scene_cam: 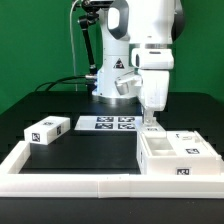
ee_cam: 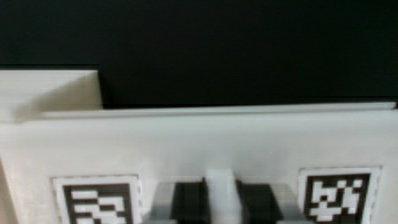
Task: Assemble cabinet
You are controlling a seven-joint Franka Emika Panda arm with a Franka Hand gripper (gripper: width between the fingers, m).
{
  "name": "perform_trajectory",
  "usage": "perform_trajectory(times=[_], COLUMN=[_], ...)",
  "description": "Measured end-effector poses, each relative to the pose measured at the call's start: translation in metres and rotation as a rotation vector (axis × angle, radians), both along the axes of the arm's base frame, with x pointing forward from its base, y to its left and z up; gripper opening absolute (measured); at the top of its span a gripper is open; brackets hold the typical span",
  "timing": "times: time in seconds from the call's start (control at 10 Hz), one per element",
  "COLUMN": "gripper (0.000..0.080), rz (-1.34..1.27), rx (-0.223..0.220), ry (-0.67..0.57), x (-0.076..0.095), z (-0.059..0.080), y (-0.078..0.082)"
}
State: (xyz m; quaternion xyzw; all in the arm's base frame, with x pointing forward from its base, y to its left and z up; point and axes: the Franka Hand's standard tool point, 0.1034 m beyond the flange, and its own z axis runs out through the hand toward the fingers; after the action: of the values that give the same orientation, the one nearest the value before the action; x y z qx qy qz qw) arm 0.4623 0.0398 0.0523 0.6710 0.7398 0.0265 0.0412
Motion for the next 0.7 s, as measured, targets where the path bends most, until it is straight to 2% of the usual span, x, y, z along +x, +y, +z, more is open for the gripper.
perform_trajectory(times=[0.4,0.7], gripper=[0.0069,0.0069], rz=[0.014,-0.004], rx=[0.0,-0.011], ry=[-0.003,0.011], x=[0.0015,0.0105], z=[0.0002,0.001], y=[-0.0024,0.0005])
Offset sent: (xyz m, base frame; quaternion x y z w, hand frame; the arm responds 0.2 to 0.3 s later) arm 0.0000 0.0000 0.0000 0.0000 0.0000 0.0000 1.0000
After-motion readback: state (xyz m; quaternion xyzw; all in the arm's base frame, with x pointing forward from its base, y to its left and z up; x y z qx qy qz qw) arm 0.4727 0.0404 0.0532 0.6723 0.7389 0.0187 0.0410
